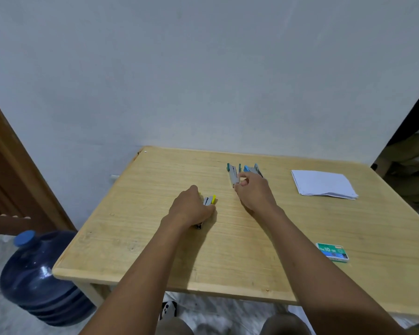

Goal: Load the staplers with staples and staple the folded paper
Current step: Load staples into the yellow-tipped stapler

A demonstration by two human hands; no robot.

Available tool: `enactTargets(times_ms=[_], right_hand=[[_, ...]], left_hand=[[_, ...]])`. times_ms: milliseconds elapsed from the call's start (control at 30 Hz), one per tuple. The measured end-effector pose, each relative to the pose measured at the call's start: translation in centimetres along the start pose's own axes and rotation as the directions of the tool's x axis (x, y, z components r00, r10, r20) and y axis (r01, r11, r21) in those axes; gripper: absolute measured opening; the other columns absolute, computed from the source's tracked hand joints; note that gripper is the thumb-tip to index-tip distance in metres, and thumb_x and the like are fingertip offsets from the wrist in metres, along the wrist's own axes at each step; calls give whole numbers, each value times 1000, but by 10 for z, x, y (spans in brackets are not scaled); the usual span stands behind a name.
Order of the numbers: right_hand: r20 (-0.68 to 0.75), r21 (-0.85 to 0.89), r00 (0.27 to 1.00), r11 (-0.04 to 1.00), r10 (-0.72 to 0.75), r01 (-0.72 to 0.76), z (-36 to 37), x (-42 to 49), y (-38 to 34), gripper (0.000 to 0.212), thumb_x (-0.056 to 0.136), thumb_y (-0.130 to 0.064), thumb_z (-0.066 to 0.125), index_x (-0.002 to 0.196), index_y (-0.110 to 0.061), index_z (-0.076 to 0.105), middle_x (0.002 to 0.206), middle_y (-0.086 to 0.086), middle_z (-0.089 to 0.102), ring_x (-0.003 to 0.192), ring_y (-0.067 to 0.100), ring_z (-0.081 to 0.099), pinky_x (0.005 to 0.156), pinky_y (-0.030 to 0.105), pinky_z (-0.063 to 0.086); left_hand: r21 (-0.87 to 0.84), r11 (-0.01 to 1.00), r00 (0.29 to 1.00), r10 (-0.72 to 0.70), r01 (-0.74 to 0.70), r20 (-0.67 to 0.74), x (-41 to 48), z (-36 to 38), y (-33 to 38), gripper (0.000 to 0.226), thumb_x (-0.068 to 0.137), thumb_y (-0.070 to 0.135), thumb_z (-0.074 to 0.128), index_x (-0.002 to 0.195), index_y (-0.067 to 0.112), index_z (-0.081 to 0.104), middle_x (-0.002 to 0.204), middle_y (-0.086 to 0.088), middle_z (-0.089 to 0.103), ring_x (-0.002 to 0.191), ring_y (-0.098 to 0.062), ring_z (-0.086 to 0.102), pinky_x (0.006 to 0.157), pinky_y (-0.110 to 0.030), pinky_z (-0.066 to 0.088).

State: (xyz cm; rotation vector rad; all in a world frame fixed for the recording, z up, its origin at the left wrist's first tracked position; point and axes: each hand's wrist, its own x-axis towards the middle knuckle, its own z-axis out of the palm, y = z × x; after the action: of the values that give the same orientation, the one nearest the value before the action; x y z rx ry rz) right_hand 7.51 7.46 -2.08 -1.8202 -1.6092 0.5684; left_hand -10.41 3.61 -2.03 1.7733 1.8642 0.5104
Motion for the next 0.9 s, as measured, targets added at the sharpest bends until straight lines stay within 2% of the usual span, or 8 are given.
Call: enactTargets(times_ms=[133, 200, 267, 400, 500, 633, 767, 900], right_hand=[[-78, 214, 997, 976, -12, 28, -19, -40, -13, 27, 95, -38, 58, 118, -27, 66, 106, -13, 64, 90, 8, 62, 73, 29, 51], [13, 367, 1000, 930, 8, -12, -28, -62, -19, 27, 94, -44, 60, 111, -27, 70, 106, -12, 67, 93, 9, 64, 77, 29, 51], [171, 444, 985, 892, 14, -90, -38, -84, -25, 28, 92, -49, 60, 105, -27, 73, 100, -9, 72, 86, 12, 66, 68, 26, 48], [183, 511, 982, 858, -46, -55, -51, -117, -30, 28, 93, -48, 60, 88, -25, 76, 87, -3, 76, 78, 17, 70, 60, 29, 47], [115, 503, 991, 864, -73, 5, -62, -130, -27, 29, 95, -44, 60, 83, -22, 74, 76, -6, 73, 60, 8, 61, 62, 29, 50], [131, 528, 978, 846, -164, 71, -75, -139, -17, 27, 95, -42, 60, 92, -20, 75, 76, 0, 71, 69, 17, 64, 78, 46, 56], [155, 594, 960, 798, -234, 98, -86, -147, -10, 21, 99, -27, 58, 104, -14, 73, 83, 4, 72, 77, 14, 65, 82, 38, 60], [105, 639, 968, 761, -228, 110, -87, -154, -3, 15, 99, -21, 57, 104, -14, 70, 93, 10, 73, 85, 22, 68, 81, 33, 59]], left_hand=[[-155, 982, 989, 85, -103, -121, -11, -4, 4, 41, 84, 44, 69, 93, 10, 48, 83, -7, 62, 66, -20, 53, 56, -35, 42], [-226, 946, 963, 192, -232, -188, -23, -5, 12, 38, 82, 43, 71, 94, 14, 49, 72, -4, 65, 58, -20, 58, 56, -39, 50], [-267, 897, 924, 288, -353, -252, -40, -6, 22, 35, 82, 44, 71, 91, 18, 48, 60, -1, 63, 48, -20, 58, 53, -41, 51], [-146, 859, 847, 432, -491, -311, -68, -5, 38, 29, 85, 42, 64, 94, 22, 46, 58, -1, 62, 50, -20, 59, 52, -45, 51], [-135, 841, 825, 462, -524, -327, -84, -3, 43, 32, 85, 48, 65, 99, 26, 46, 61, 0, 61, 51, -17, 59, 51, -40, 50], [-440, 773, 887, 431, -457, -164, -97, -6, 41, 30, 86, 40, 71, 112, 33, 58, 75, 3, 63, 56, -7, 56, 58, -21, 45], [-564, 698, 873, 480, -441, -87, -103, -4, 39, 15, 92, 32, 65, 106, 33, 70, 85, 8, 63, 66, -10, 58, 65, -25, 49], [-596, 684, 884, 457, -420, -99, -111, 1, 47, 11, 95, 20, 64, 102, 14, 70, 85, -1, 65, 66, -15, 60, 66, -37, 57]])
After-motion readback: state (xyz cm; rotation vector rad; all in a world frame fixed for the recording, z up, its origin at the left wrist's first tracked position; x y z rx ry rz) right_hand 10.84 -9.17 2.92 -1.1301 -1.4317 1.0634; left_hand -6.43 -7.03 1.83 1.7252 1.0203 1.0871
